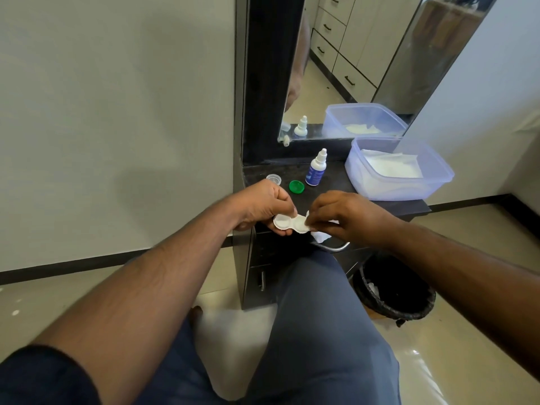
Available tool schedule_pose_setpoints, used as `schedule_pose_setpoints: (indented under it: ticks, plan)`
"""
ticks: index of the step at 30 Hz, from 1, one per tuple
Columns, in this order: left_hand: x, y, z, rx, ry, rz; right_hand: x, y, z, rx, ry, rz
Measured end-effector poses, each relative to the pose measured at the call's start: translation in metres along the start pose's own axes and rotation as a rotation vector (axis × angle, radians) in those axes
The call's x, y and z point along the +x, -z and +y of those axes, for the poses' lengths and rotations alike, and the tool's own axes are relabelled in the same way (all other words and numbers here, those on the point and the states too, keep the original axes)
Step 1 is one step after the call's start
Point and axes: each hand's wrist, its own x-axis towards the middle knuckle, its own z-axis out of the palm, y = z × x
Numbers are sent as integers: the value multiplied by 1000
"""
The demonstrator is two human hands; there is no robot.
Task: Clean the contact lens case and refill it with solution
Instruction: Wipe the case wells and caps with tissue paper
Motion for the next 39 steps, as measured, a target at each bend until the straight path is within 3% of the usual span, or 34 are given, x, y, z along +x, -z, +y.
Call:
schedule_pose_setpoints:
  ticks: [3, 8, 15, 28, 39]
  plan:
    - [-1, -1, 1, 15, 0, 3, 2, -3, 0, -20, 3, -6]
    - [-1, 0, -2, 35, -30, 13, 6, -7, -1, -274, 166, -33]
    - [0, -2, -7, 4, -77, 62, 0, -21, -13, -365, 167, 96]
    - [4, 1, -11, 16, -115, 137, 9, -56, -33, -127, -313, 433]
    - [-2, -1, -17, 4, -254, 156, 18, -61, -53, 252, -725, 664]
